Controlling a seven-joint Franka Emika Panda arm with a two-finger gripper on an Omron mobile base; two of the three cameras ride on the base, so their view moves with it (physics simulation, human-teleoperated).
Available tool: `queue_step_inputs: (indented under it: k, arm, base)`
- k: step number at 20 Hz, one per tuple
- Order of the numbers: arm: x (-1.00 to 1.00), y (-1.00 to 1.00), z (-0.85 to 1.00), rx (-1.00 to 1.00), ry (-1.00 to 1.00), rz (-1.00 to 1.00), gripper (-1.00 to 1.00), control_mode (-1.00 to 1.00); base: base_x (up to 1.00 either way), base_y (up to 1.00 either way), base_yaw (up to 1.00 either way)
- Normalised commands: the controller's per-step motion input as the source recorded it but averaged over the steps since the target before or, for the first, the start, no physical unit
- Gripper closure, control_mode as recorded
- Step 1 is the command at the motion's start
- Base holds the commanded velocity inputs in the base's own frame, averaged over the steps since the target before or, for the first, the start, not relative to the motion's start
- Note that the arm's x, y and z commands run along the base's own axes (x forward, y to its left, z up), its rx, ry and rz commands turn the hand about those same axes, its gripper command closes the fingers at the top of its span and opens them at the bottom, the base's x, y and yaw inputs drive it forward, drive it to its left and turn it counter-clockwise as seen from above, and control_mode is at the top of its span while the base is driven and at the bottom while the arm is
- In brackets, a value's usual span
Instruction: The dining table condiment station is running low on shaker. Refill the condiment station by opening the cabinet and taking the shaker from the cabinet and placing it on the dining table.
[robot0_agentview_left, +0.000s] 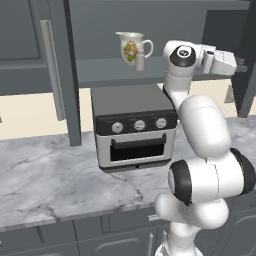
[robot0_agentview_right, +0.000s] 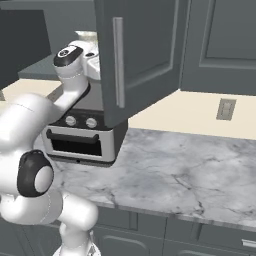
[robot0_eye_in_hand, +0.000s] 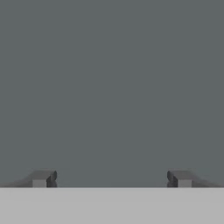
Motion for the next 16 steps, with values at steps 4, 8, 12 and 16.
queue_step_inputs:
  k: [4, 8, 12, 16]
  arm:
    - [-0.55, -1.0, 0.09, 0.03, 0.0, -0.24, -1.0, -1.0]
    - [-0.31, -0.8, 0.22, 0.08, -0.03, -0.1, -1.0, -1.0]
    - [-0.25, 0.27, 0.07, 0.0, -0.14, 0.14, -1.0, -1.0]
    - [-0.46, 1.0, -0.01, -0.05, -0.15, 0.35, -1.0, -1.0]
  base:
    - [0.0, 0.0, 0.0]
    - [0.0, 0.0, 0.0]
    - [0.0, 0.0, 0.0]
    - [0.0, 0.0, 0.0]
